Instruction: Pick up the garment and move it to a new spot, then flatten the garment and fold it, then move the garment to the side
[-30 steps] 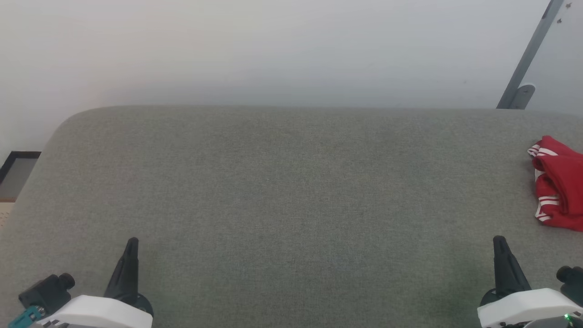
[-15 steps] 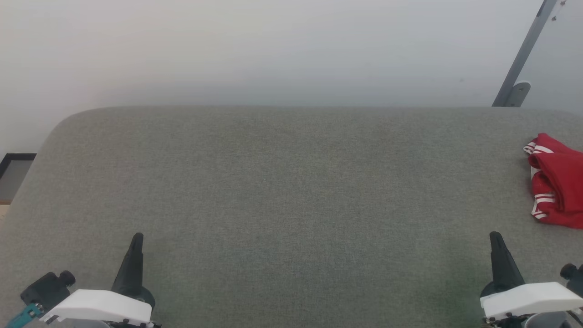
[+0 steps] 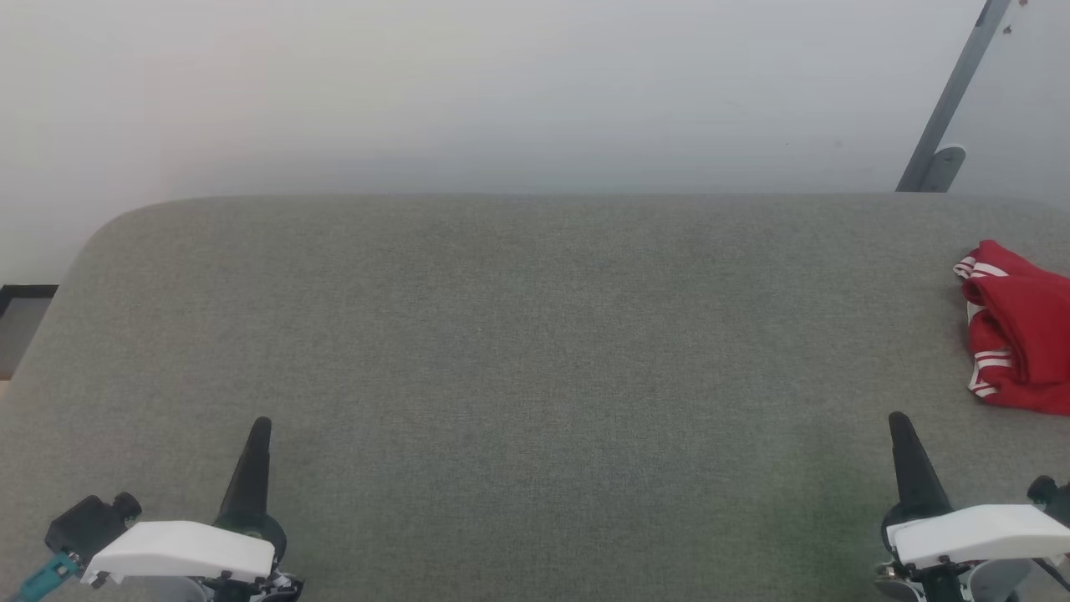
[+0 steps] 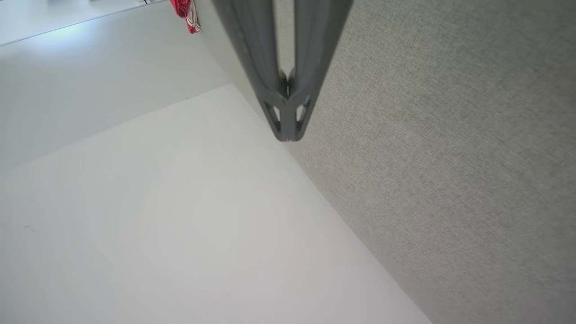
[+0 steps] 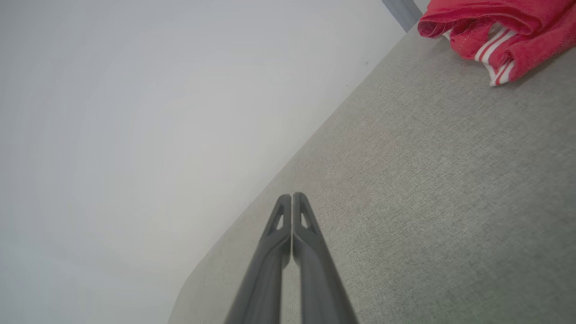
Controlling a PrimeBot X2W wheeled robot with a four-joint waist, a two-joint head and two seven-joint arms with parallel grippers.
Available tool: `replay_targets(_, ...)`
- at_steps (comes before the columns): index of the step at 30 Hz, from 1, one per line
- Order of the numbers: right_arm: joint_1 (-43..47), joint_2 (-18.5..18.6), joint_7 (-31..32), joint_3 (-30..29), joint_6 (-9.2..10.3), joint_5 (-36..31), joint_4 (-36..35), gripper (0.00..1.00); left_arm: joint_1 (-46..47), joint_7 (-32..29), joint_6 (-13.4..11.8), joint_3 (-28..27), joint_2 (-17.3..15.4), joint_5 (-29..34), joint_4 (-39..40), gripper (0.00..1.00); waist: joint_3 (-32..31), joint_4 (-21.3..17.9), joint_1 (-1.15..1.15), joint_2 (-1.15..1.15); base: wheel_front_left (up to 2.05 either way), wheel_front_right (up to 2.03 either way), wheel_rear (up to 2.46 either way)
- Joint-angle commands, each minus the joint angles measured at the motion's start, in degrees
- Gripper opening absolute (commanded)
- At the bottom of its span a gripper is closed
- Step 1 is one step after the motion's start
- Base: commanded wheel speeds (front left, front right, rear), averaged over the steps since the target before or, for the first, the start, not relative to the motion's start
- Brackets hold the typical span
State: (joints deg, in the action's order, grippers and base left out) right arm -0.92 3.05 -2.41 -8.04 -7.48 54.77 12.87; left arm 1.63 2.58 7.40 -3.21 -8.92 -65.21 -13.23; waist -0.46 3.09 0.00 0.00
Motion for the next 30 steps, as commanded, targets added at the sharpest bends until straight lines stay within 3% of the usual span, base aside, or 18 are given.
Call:
replay_targets(1, -1.4, 0.0, 0.5, 0.0, -0.04, 1.9, -0.5, 0.0, 1.7, -0.5, 0.1, -0.6, -0.2, -1.7, 0.4, 0.0, 0.0, -0.1, 0.0, 0.0, 0.0, 0.0, 0.0)
replay_targets(30, -3.4, -0.1, 4.7, 0.8, -0.03, 19.1, 0.3, 0.0, 3.3, -4.7, 0.1, -1.9, 2.9, -13.9, -0.2, 0.0, 0.3, -1.3, 0.0, 0.0, 0.0, 0.0, 0.0)
